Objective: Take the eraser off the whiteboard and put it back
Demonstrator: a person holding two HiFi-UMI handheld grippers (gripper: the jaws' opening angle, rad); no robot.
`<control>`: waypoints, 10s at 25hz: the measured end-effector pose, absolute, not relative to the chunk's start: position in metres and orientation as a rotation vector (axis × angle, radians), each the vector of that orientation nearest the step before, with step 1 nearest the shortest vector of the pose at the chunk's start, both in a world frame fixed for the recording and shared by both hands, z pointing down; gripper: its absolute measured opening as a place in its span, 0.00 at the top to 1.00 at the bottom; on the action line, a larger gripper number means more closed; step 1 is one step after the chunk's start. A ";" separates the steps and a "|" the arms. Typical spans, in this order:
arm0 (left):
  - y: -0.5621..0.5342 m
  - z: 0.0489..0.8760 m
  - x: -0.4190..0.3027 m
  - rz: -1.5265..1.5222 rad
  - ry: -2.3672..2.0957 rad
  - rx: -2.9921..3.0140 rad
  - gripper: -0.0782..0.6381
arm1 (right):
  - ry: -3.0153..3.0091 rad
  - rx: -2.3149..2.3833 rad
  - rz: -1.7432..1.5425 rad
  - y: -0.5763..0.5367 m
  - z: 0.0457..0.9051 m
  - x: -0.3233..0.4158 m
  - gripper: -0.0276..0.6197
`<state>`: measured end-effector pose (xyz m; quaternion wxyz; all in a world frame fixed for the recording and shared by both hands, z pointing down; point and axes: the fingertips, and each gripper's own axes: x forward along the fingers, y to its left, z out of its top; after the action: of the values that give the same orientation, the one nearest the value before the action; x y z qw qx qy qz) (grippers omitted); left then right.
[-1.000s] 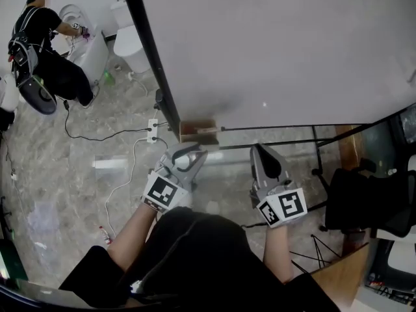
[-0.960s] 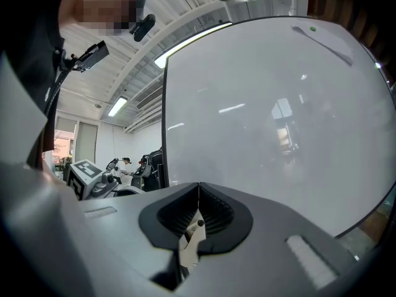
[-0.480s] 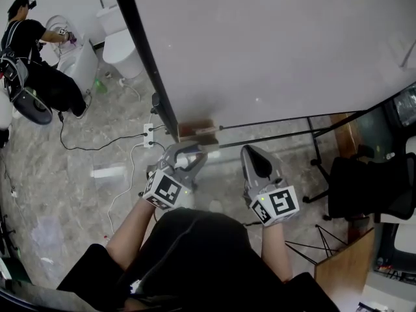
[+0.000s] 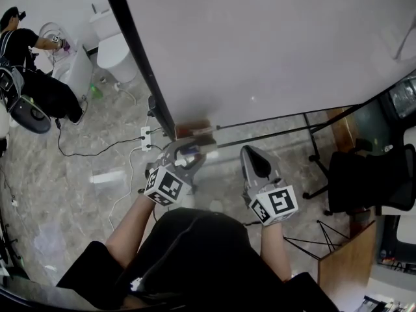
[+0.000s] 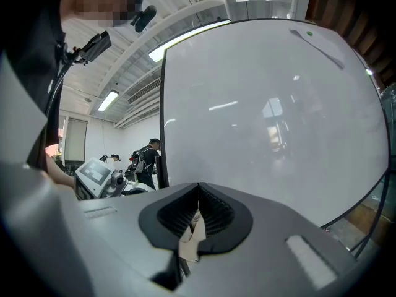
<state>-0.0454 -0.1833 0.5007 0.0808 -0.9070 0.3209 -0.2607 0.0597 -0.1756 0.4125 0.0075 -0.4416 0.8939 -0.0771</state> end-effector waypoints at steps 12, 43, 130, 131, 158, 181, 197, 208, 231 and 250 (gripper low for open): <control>-0.192 0.519 -0.042 -0.920 0.894 -2.678 0.49 | 2.781 -1.409 -0.232 -0.178 0.411 0.061 0.94; -0.202 0.555 -0.036 -1.243 0.810 -2.541 0.64 | 2.741 -1.478 -0.252 -0.182 0.414 0.083 0.94; -0.138 0.375 -0.118 -0.119 1.572 -2.665 0.67 | 2.849 -1.161 -0.128 -0.145 0.374 0.036 0.94; -0.139 0.376 -0.118 -0.118 1.572 -2.665 0.67 | 2.850 -1.161 -0.128 -0.146 0.375 0.036 0.94; -0.143 0.382 -0.120 -0.087 1.552 -2.707 0.67 | 2.843 -1.183 -0.137 -0.147 0.378 0.034 0.94; -0.155 0.392 -0.099 -0.249 1.392 -2.715 0.67 | 2.820 -1.234 -0.153 -0.152 0.382 0.045 0.94; -0.166 0.432 -0.066 -0.580 1.109 -2.704 0.67 | 2.775 -1.318 -0.181 -0.146 0.389 0.065 0.94; -0.178 0.455 -0.050 -0.683 0.997 -2.731 0.67 | 2.736 -1.395 -0.199 -0.147 0.395 0.083 0.94; -0.191 0.515 -0.042 -1.043 0.902 -2.674 0.67 | 2.702 -1.438 -0.227 -0.153 0.402 0.098 0.94; -0.199 0.544 -0.035 -1.178 0.820 -2.614 0.66 | 2.690 -1.469 -0.236 -0.160 0.406 0.108 0.94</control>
<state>-0.0351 -0.1987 0.5442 0.0797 -0.8738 0.2741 -0.3937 0.1084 -0.1595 0.4059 0.0335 -0.4777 0.8745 -0.0767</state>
